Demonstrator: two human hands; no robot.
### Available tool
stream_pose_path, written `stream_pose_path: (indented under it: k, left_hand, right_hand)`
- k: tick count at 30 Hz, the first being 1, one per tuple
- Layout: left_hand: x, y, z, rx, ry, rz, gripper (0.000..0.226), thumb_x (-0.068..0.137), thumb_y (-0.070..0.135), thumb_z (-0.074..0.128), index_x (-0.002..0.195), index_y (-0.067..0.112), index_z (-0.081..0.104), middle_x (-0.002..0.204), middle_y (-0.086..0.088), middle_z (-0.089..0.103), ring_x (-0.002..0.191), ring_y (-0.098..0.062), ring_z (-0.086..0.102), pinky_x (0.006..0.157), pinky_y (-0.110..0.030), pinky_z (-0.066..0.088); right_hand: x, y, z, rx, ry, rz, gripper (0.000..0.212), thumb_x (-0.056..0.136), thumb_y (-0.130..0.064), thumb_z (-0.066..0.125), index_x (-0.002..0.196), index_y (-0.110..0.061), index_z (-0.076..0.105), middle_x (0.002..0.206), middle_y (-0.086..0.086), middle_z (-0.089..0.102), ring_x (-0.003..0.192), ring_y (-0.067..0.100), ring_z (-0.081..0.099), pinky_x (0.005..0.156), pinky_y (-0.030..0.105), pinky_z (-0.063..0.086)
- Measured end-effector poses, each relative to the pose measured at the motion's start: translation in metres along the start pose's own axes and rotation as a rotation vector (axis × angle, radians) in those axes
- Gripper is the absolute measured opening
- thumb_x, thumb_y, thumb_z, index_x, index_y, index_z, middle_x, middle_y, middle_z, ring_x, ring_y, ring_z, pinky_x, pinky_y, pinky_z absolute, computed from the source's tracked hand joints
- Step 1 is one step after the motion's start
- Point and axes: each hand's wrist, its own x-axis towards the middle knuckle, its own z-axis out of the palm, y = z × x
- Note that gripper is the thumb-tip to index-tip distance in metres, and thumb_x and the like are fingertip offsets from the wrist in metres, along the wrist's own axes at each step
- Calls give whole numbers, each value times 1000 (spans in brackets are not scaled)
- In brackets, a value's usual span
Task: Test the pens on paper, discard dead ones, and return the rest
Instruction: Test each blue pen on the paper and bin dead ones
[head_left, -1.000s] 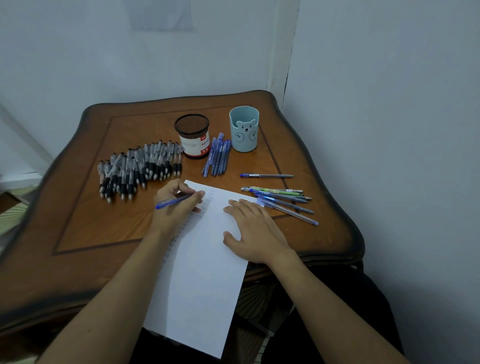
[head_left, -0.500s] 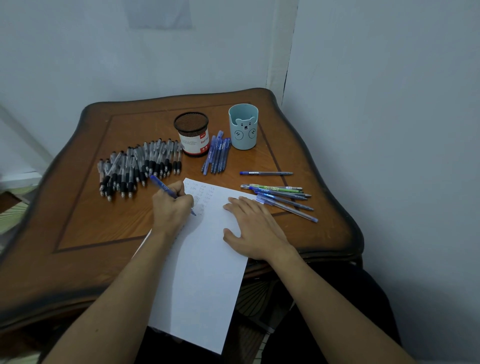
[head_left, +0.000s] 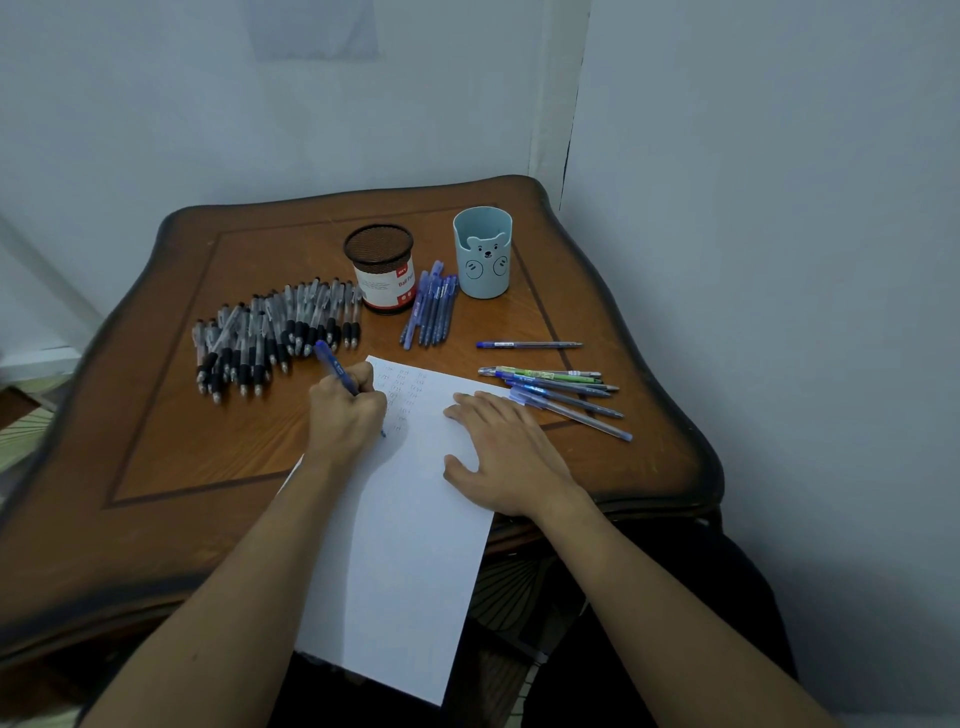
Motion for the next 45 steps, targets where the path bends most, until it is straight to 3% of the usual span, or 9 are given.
stream_pose_path:
  k: [8, 18, 23, 28, 32, 36, 41, 45]
  left_hand:
    - [2, -5, 0, -27, -4, 14, 21, 66, -14, 50, 61, -6, 31, 57, -10, 30, 56, -19, 30, 53, -33, 25]
    - [-1, -1, -1, -32, -32, 51, 33, 65, -15, 48, 56, 9, 27, 55, -3, 25, 56, -19, 27, 54, -36, 24]
    - [-6, 9, 2, -40, -31, 70, 40, 67, -21, 47, 56, 12, 27, 56, -5, 22, 56, -18, 25, 55, -35, 20]
    - [-7, 8, -1, -60, -52, 74, 25, 63, -5, 46, 56, 10, 26, 55, -3, 24, 55, -18, 28, 54, -34, 25]
    - [-11, 17, 1, -52, -70, 90, 39, 69, -14, 48, 54, 15, 27, 53, -1, 25, 54, -14, 26, 54, -31, 21]
    - [-11, 18, 2, -65, -52, 16, 40, 69, -21, 45, 56, 10, 25, 56, -5, 22, 56, -15, 26, 55, -34, 21]
    - [-11, 17, 1, -48, -59, 45, 38, 70, -22, 47, 56, 7, 26, 56, -6, 23, 55, -12, 25, 55, -33, 20]
    - [-6, 9, 0, -51, -51, 30, 30, 68, -18, 48, 57, 3, 30, 56, -9, 28, 58, -20, 30, 57, -36, 26]
  right_hand:
    - [0, -1, -1, 3, -6, 0, 58, 96, -48, 49, 149, -27, 38, 162, -7, 28, 150, 12, 17, 122, 36, 4]
    - [0, -1, -1, -4, 16, -7, 57, 95, -47, 49, 148, -27, 40, 160, -7, 30, 148, 11, 19, 121, 35, 7]
    - [0, -1, -1, -8, 11, -9, 57, 95, -47, 49, 148, -27, 40, 160, -7, 31, 148, 12, 20, 121, 36, 8]
    - [0, -1, -1, -2, 17, -11, 57, 94, -47, 49, 147, -27, 41, 159, -6, 32, 148, 12, 21, 121, 37, 9]
    - [1, -1, -1, -6, 15, -8, 57, 95, -48, 49, 147, -27, 41, 160, -7, 32, 148, 12, 21, 121, 37, 9]
    - [1, -1, 0, -5, 21, -8, 57, 95, -47, 50, 147, -27, 41, 160, -7, 32, 148, 12, 21, 121, 36, 9]
    - [1, 0, 0, -5, 25, -8, 57, 94, -47, 50, 147, -27, 41, 159, -6, 32, 147, 12, 22, 121, 37, 10]
    - [1, 0, 0, -3, 29, -15, 57, 94, -47, 50, 146, -26, 41, 159, -6, 33, 147, 12, 22, 121, 37, 10]
